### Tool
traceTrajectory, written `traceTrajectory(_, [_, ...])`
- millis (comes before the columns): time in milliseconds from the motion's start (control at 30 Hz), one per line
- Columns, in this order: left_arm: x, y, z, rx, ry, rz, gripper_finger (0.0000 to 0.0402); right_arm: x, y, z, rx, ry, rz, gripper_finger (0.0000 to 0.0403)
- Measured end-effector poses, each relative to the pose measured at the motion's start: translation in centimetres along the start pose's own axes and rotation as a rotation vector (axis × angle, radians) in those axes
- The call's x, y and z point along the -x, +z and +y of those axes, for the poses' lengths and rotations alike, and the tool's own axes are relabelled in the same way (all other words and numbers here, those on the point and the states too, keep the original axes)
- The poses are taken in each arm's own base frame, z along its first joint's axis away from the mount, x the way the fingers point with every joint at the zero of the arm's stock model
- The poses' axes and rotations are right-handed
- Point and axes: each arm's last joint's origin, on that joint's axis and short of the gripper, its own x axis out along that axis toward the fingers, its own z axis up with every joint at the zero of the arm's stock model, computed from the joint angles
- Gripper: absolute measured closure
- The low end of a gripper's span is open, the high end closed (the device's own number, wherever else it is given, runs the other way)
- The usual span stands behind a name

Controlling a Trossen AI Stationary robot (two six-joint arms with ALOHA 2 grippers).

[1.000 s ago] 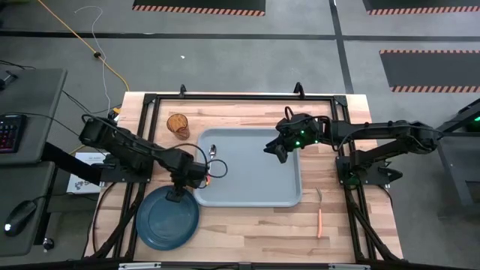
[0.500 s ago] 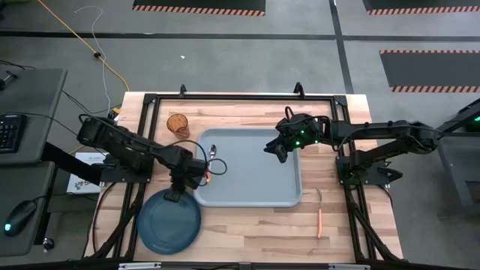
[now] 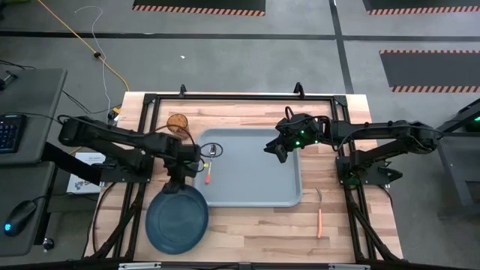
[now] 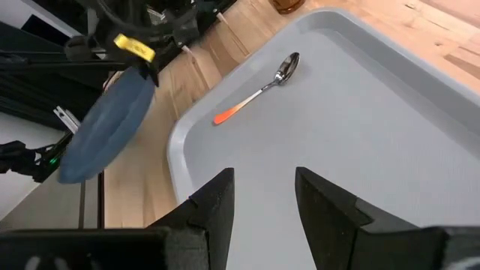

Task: Pick and place plate/cup/fork/spoon on tray
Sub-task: Put the blue plate on the gray tray

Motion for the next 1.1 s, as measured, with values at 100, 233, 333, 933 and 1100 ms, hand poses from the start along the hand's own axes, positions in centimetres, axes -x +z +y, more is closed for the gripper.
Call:
traceTrajectory(100, [0.8,-0.2,-0.3,0.051,-0.045,-0.04,0.04,0.0,0.0,0.0,0.0,0.0,0.0,0.0269])
traceTrajectory(233, [1.9,-0.2,-0.9,0.111,-0.055,-0.088,0.04,0.0,0.0,0.0,0.0,0.001,0.0,0.0269])
traceTrajectory(333, [3.1,0.5,-1.6,0.14,-0.077,-0.137,0.04,0.0,0.1,0.1,0.002,0.011,-0.006,0.0269])
traceTrajectory(933, [10.2,8.9,-4.9,0.351,-0.104,-0.623,0.0401,7.7,2.9,3.1,0.157,0.289,-0.393,0.0269])
traceTrajectory(1100, [8.6,11.0,-2.4,0.428,0.138,-0.731,0.0401,12.0,2.8,3.6,0.173,0.296,-0.551,0.0269])
